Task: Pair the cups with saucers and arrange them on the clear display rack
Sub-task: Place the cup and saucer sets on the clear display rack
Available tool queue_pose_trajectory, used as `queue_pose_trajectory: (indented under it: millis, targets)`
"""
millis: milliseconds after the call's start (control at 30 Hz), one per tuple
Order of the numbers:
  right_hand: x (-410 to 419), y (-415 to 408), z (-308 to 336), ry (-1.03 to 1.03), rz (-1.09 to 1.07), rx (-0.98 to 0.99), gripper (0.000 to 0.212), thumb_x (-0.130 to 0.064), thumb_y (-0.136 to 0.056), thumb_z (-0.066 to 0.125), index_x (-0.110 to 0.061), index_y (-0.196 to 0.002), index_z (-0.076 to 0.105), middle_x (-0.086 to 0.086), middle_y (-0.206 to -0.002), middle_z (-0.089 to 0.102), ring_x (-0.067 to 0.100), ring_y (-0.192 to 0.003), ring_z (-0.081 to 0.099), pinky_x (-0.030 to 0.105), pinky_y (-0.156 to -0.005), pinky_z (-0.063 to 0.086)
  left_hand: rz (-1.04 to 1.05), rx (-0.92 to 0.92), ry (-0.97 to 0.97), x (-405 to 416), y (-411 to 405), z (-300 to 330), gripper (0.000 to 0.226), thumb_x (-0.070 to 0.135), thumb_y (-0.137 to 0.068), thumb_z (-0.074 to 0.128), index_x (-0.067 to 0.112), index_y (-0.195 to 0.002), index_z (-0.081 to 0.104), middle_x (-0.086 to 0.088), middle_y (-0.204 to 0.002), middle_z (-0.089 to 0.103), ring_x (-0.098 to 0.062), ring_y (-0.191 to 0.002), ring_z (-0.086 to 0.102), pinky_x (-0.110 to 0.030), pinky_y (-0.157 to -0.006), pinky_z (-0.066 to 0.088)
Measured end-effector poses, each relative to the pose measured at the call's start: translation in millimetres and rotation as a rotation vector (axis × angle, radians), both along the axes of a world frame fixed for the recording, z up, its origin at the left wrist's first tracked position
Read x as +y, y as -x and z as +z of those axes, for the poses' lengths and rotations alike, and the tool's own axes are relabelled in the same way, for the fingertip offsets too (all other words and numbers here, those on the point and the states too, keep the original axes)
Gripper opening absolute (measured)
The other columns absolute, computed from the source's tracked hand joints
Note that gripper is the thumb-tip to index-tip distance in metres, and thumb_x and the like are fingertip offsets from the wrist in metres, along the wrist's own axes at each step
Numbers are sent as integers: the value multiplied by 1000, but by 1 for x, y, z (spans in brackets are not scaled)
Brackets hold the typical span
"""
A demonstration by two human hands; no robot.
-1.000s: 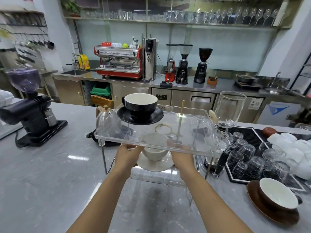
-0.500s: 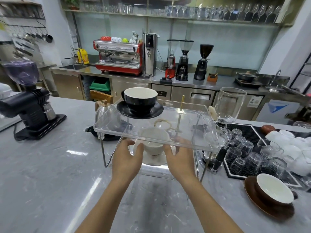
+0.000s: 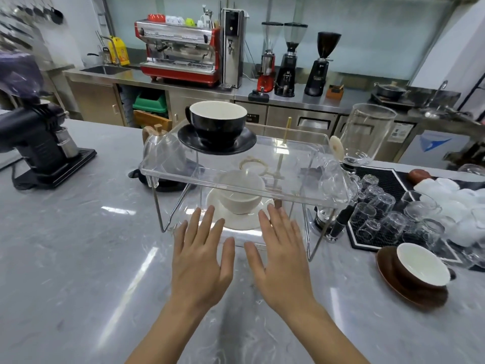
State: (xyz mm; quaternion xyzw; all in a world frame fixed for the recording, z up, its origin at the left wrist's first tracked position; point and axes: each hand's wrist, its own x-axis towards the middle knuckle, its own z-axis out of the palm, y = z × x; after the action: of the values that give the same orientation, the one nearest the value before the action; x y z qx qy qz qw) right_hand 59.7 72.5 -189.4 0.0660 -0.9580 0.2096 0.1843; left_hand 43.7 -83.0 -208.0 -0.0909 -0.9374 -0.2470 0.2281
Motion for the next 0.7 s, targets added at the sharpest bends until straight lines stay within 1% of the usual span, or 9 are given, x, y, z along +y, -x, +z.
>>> queue_pose_trajectory:
  millis: [133,233,300,400,467,567,700]
  targets:
    - [-2,-18,-6,-75,6,17,63,-47,-101,34,-17,-156,31,-4,-165,20,16,-155,10,38,-125,9,-17,15,-4,-4,-13,-10,58,39,-98,37,8,-142,58,-8,-160,40,-29,-153,29,-56,-122,25]
    - [-4,-35,-16,-39,50,3,62,-44,-101,38,-16,-156,30,-4,-166,20,14,-156,10,38,-124,12,-36,26,-15,-4,-27,-15,59,41,-97,41,7,-143,57,-9,-160,41,-28,-153,28,-50,-123,23]
    - [-3,-47,-21,-19,68,-1,62,-44,-102,38,-17,-157,29,-5,-166,18,11,-156,7,36,-124,10,-54,41,-22,-2,-36,-18,59,41,-96,44,7,-143,57,-9,-160,41,-28,-154,28,-51,-122,25]
    - [2,-63,-29,-11,84,-25,62,-44,-102,39,-17,-157,29,-5,-167,17,10,-155,6,34,-124,10,-62,43,-20,3,-48,-24,59,42,-95,46,6,-140,60,-11,-158,45,-30,-152,31,-56,-117,34]
    - [7,-72,-31,4,76,-44,62,-45,-102,38,-18,-157,28,-4,-167,18,10,-155,6,34,-124,10,-66,39,-22,8,-54,-27,59,42,-95,48,5,-138,61,-12,-155,48,-28,-150,33,-56,-115,37]
    - [17,-84,-35,11,41,-67,62,-45,-101,37,-17,-156,29,-3,-166,19,11,-155,6,32,-124,8,-100,9,0,18,-65,-35,59,43,-94,49,6,-140,60,-9,-157,46,-26,-151,31,-52,-117,34]
    - [32,-101,-40,0,8,-77,64,-44,-98,41,-11,-153,35,2,-164,26,14,-154,12,32,-124,10,-158,15,0,32,-83,-48,58,44,-93,51,9,-139,60,-7,-157,46,-24,-152,30,-47,-117,31]
